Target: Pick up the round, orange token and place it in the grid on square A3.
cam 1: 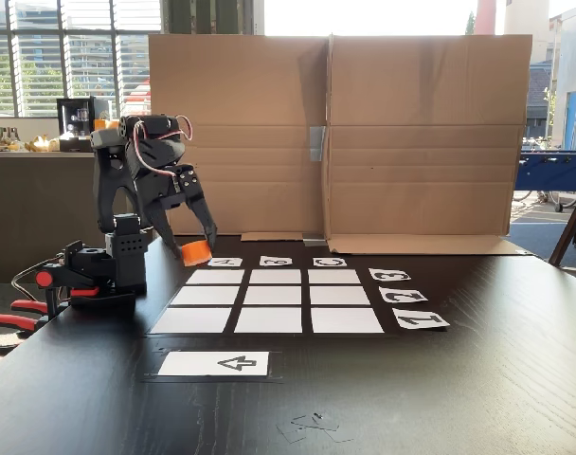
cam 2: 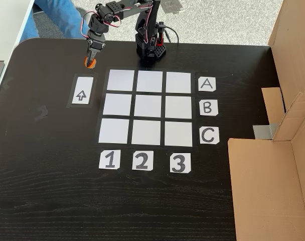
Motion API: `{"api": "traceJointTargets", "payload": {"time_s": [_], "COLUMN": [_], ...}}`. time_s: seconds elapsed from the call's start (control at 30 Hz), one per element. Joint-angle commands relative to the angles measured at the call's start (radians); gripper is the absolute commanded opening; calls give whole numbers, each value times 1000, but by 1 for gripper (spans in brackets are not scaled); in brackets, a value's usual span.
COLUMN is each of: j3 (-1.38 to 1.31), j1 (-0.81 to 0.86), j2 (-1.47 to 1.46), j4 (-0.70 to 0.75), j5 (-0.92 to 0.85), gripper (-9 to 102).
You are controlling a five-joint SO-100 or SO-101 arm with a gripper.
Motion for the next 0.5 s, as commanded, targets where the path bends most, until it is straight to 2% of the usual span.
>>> {"api": "traceJointTargets", "payload": {"time_s": [0.0, 0.13, 0.47], "j3": [54, 118, 218], "j1": [-60, -167, -529], "j2": [138, 230, 391], "j4": [12, 49, 258], "j5": [-35, -58, -55], "gripper": [-1, -1, -1]}}
